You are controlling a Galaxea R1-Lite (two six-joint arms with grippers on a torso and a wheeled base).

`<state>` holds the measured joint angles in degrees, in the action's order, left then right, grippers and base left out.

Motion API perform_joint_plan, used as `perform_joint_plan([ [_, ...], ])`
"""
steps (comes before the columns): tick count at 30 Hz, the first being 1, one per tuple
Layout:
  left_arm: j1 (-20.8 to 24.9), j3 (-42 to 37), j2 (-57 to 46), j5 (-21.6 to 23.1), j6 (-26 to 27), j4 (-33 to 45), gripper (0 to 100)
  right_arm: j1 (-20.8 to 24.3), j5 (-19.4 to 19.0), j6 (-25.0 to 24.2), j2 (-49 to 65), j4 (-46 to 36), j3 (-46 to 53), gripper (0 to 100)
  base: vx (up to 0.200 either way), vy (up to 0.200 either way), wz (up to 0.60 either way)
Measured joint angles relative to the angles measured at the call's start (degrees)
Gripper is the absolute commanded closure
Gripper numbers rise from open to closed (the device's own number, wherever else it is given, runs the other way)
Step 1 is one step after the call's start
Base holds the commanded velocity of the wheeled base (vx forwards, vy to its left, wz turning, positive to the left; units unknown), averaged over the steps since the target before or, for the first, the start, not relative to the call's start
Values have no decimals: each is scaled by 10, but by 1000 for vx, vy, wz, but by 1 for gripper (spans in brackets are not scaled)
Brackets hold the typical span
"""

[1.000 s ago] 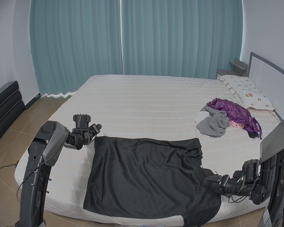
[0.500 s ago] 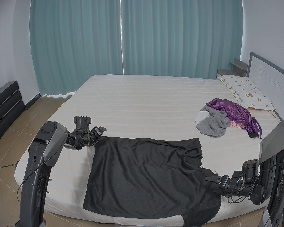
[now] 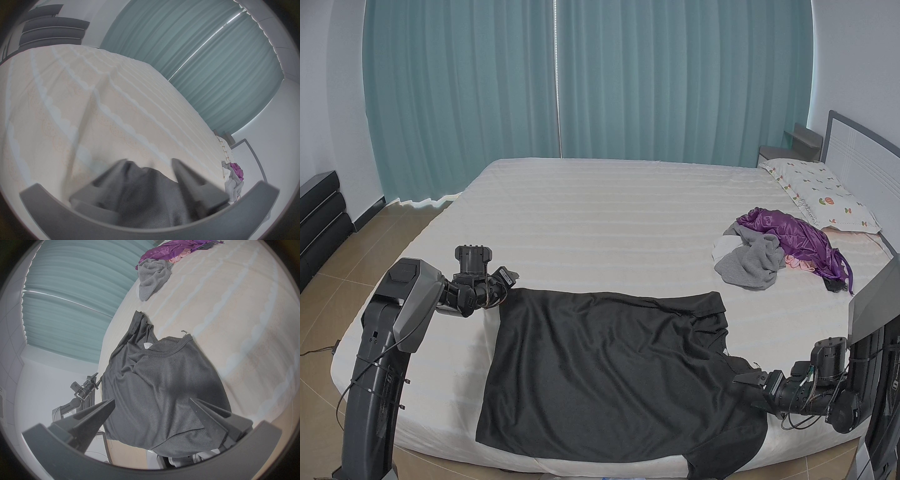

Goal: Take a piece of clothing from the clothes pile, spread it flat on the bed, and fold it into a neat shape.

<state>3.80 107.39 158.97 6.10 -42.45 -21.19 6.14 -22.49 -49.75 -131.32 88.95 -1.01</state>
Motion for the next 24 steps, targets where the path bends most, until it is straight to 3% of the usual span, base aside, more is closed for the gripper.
perform_joint_plan([
  [8,-3,5,5,-21,-2,-4,100,-4,9,-37,5,0,-32,0,0,0,0],
  [14,-8,16,5,-45,-20,-9,100,0,40,-53,13,-3,-101,0,0,0,0],
  [24,-20,25,5,-53,-46,-38,100,10,94,-7,0,-166,-307,0,0,0,0],
])
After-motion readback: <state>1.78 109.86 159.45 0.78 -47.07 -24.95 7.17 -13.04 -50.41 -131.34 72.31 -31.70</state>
